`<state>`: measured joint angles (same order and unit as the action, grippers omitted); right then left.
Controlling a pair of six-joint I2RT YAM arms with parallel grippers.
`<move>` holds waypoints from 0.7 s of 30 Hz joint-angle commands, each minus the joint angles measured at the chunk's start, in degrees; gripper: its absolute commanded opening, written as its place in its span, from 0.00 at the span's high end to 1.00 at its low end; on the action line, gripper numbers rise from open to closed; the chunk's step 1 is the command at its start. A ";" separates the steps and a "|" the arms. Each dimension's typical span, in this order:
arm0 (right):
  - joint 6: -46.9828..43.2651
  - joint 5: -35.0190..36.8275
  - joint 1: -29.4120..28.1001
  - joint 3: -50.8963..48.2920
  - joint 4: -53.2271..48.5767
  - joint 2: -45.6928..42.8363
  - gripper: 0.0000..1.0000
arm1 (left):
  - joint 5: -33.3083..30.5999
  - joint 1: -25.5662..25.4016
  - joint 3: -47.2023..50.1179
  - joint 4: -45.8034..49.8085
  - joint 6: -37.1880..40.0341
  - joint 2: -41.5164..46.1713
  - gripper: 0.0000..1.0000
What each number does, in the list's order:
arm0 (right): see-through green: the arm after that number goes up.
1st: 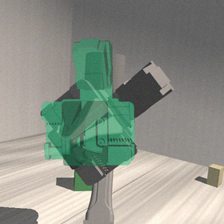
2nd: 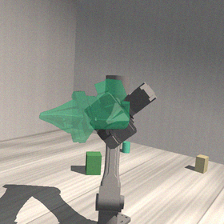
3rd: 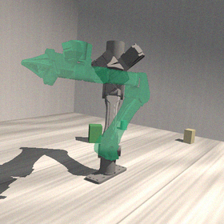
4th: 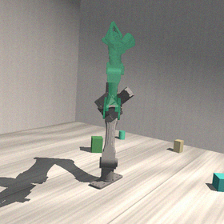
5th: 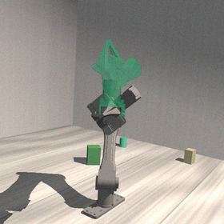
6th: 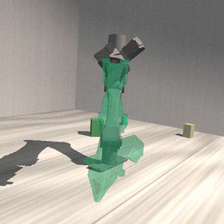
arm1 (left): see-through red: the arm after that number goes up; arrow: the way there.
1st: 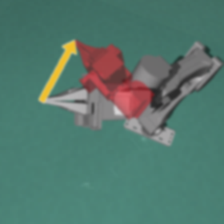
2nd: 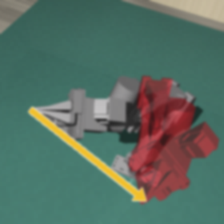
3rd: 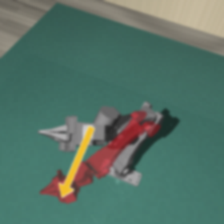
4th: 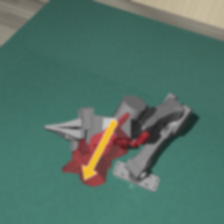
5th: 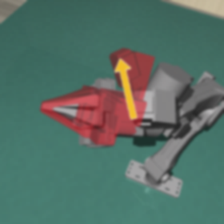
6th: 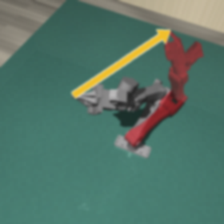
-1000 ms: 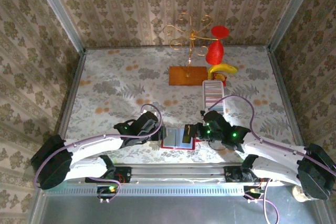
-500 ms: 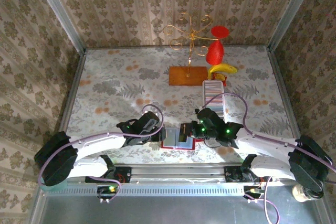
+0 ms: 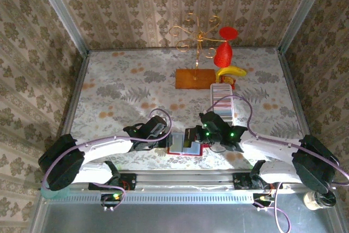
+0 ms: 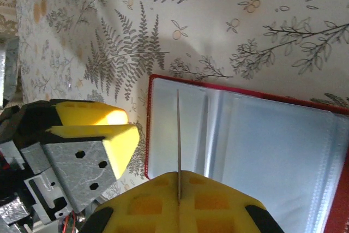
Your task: Put the credit cards into the card holder
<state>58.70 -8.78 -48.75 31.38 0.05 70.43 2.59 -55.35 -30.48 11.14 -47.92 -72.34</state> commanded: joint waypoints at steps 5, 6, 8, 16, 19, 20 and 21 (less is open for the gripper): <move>-1.09 -1.07 -0.73 2.37 1.35 3.54 1.00 | 1.94 0.15 -1.29 -0.66 1.30 -0.35 0.58; -1.23 -1.07 -0.82 2.46 1.27 3.91 1.00 | 1.98 0.13 -1.25 -0.65 1.25 -0.40 0.57; -1.41 -0.94 -0.82 2.48 1.01 4.48 1.00 | 2.31 0.00 -1.16 -0.83 1.17 -0.77 0.58; -0.96 -0.72 -0.94 1.80 1.92 6.50 1.00 | 2.52 -0.58 -1.08 -1.40 0.88 -1.73 0.58; -0.69 -1.07 -0.99 1.85 2.67 7.47 1.00 | 2.60 -0.79 -1.07 -1.38 0.73 -1.93 0.59; -0.69 -1.07 -0.99 1.93 2.65 7.68 1.00 | 2.55 -0.89 -0.99 -1.46 0.72 -1.93 0.60; -0.60 -1.07 -1.05 1.89 2.80 7.85 1.00 | 2.55 -0.97 -0.99 -1.47 0.64 -1.93 0.60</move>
<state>58.48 -9.50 -49.25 32.32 1.56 77.60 4.75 -55.83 -30.50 10.02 -47.92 -73.56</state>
